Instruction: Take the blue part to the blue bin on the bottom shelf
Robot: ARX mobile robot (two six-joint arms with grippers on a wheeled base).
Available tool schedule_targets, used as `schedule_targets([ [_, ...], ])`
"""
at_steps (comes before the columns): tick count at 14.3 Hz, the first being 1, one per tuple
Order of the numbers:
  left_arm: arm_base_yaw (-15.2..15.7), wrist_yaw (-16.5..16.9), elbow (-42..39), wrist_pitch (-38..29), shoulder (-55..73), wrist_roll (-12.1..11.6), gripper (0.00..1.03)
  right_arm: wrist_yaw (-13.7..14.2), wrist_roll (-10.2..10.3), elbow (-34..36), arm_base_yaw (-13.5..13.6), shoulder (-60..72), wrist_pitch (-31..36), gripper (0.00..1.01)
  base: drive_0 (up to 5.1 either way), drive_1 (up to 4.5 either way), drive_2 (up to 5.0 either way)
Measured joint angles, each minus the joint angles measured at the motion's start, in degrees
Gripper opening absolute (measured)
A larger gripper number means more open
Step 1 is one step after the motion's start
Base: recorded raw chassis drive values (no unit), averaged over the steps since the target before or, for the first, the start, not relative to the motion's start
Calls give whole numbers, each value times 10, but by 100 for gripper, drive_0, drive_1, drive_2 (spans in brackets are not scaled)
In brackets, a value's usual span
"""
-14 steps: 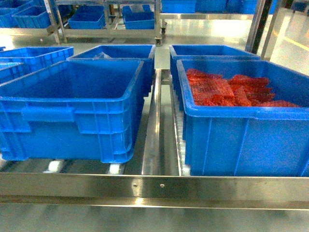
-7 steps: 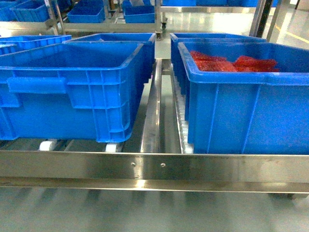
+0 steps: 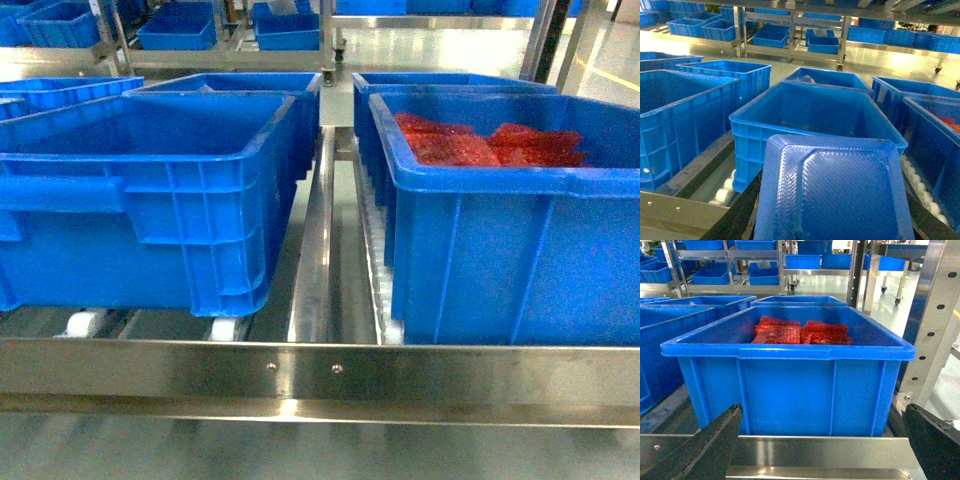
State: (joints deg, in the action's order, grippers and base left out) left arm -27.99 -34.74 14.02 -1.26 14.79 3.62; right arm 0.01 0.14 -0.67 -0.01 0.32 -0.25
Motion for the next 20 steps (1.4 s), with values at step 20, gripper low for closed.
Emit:
schedule_targets([
  [20,0,1,0,0,2,0,43,0,0,0,0,0,0,98,0,0,0],
])
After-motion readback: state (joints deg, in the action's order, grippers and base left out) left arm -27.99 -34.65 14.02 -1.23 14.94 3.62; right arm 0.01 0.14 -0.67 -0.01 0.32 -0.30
